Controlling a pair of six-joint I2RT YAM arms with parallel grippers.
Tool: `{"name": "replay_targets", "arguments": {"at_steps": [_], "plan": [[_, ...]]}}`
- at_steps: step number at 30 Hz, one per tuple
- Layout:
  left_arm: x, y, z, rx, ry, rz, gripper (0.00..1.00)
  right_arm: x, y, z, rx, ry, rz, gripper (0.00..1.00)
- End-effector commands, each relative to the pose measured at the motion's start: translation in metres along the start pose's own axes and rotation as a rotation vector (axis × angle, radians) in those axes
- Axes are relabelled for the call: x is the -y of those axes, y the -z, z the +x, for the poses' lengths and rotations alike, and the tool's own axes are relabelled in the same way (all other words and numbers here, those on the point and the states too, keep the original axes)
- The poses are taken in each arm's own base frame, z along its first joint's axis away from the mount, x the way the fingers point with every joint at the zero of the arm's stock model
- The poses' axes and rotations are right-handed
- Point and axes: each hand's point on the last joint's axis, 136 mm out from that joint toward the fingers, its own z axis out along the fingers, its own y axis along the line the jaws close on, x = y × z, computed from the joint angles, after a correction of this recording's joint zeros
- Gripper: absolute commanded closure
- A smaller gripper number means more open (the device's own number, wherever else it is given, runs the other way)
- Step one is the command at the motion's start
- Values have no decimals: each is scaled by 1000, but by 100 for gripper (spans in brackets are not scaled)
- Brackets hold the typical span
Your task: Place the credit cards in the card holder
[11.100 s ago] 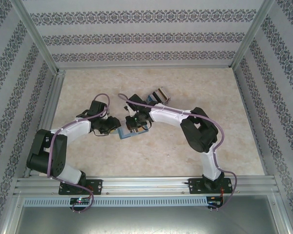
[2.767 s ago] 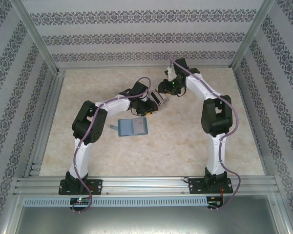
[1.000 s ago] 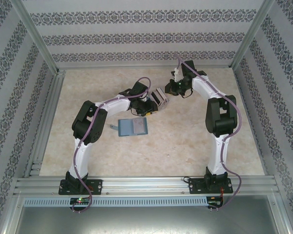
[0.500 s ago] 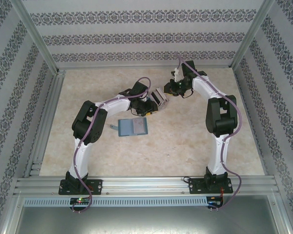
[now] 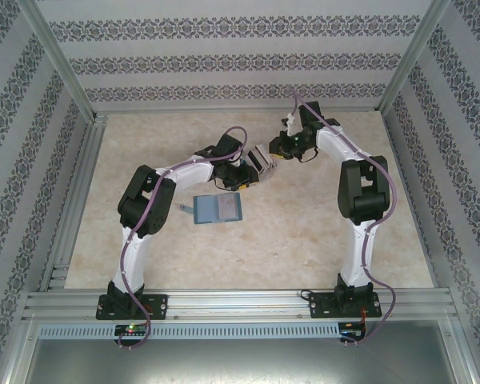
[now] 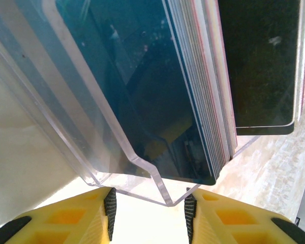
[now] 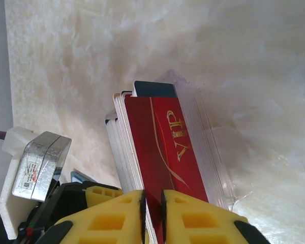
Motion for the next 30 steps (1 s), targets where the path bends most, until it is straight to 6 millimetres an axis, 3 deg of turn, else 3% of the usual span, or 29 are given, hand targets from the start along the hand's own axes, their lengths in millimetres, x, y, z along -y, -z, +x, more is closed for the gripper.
{"name": "replay_targets", "arguments": {"at_steps": [1,5,15,30], "plan": [[13,6,-6,26,-18,14,57,-20,17,-1,18,13,-62,91],[12,6,-6,24,-17,10,57,-21,17,-1,18,8,-79,95],[11,7,-6,25,-18,2,57,-21,21,-4,34,-25,-134,83],[11,7,-5,24,-20,-2,57,-11,20,-5,44,-35,-109,100]]}}
